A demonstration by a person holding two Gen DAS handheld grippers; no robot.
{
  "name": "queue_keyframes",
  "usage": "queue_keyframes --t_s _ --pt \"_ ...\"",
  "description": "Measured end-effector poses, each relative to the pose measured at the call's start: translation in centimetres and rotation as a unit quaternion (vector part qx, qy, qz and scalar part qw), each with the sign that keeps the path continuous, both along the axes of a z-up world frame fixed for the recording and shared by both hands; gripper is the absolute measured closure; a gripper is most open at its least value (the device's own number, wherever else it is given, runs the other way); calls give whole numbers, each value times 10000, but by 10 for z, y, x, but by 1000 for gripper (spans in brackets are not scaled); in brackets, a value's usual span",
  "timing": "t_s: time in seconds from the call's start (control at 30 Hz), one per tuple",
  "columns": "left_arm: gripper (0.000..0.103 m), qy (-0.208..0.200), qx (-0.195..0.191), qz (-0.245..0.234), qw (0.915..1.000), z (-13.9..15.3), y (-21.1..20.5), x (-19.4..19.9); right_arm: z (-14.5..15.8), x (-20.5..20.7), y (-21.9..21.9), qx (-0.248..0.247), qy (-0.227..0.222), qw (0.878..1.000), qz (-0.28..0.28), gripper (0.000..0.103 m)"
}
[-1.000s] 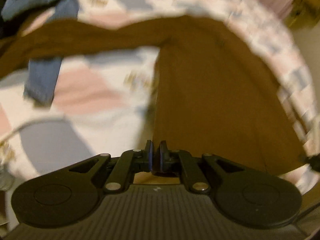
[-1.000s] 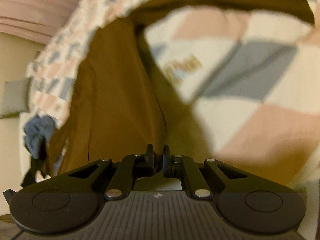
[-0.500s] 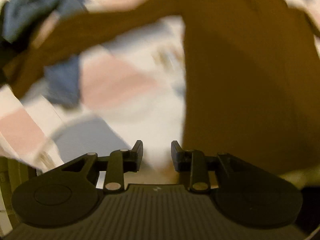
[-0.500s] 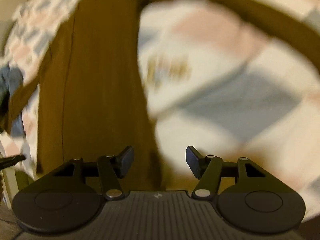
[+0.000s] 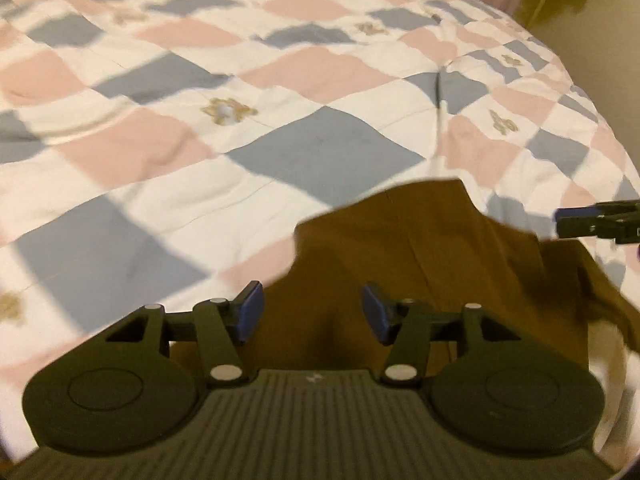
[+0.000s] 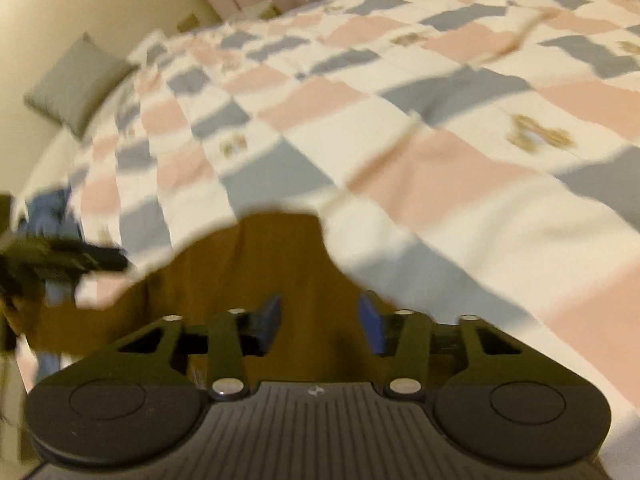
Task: Fold clothes
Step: 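Smooth the laid brown shirt flat with both open tools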
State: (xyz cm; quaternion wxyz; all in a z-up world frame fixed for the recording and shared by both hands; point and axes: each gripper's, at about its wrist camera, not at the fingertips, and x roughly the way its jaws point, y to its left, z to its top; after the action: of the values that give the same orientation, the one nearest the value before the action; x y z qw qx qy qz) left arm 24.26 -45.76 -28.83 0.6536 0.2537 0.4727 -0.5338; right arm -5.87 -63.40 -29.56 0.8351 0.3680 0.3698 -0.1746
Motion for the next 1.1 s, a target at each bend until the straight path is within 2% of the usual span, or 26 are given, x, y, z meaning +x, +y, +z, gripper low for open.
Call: queue_keyframes --t_s 0.03,0.07,0.2,0.23,0.27,0.3,0.33,0.37,0.4,0.47,0.53,0.57,0.6,0.63,0.67,0.73,0.77,0.8,0.83,0.93,1.0,1.07,1.1 --pt "50 149 58 61 9999 -11 -13 7 -11 15 -8 107 18 9999 -77 42" --pt "49 369 134 166 9991 -24 -24 16 -22 23 -13 186 33 9997 -157 41" --pt "50 1169 422 540 9908 -68 -39 40 -61 49 -27 685 -34 9969 -382 41" --pt "58 1253 386 570 9897 -72 -40 41 -66 55 -27 728 -53 9967 -363 45" --pt "72 1310 316 560 9893 -75 -43 42 -70 59 -26 667 -46 9973 -288 57" --pt "82 1190 240 463 9915 -74 -47 39 -71 64 -25 536 40 9984 -198 97" --pt "93 1070 164 367 9935 -72 -50 36 -69 65 -24 395 51 9991 -128 96" --pt "97 900 52 241 9956 -69 -53 32 -62 61 -20 222 -80 9997 -73 96" --pt "97 565 -176 20 9982 -61 -55 24 -57 59 -19 58 -184 9998 -75 97" --pt "98 -76 -636 -369 9973 -45 -59 9 -46 51 -18 -184 -428 9989 -106 97" --pt "100 -478 -1103 -343 9922 -34 -57 4 -43 44 -17 -412 -518 9977 -161 97" --pt "99 -655 -1173 -226 9907 -35 -58 4 -49 44 -18 -525 -298 9978 -256 97" --pt "99 -744 -955 -89 9926 -43 -61 6 -59 46 -19 -488 -50 9980 -403 95" --pt "99 -833 -735 48 9938 -51 -64 8 -67 48 -20 -402 183 9976 -531 88" --pt "99 -978 -536 151 9936 -58 -66 8 -69 44 -21 -295 236 9967 -715 80" --pt "95 -1631 -272 138 9861 -64 -57 0 -63 32 -25 -233 192 9930 -1145 45" --pt "93 -1917 -164 151 9812 -65 -51 -4 -52 20 -26 -352 87 9895 -1397 38" --pt "89 -2075 -136 230 9779 -59 -39 -4 -40 5 -27 -492 10 9848 -1664 35" --pt "80 -2202 -124 300 9749 -52 -26 -5 -28 -16 -29 -570 -69 9787 -1973 35" --pt "78 -2227 -182 434 9738 -23 23 -12 0 -113 -28 -427 -291 9569 -2857 37" --pt "76 -1994 -98 574 9782 -7 63 -26 8 -189 -12 -514 27 9427 -3296 39" --pt "75 -1628 42 731 9839 6 103 -44 12 -266 17 -477 607 9265 -3683 48" --pt "75 -1417 182 798 9865 9 123 -58 14 -300 33 -418 837 9179 -3857 61"
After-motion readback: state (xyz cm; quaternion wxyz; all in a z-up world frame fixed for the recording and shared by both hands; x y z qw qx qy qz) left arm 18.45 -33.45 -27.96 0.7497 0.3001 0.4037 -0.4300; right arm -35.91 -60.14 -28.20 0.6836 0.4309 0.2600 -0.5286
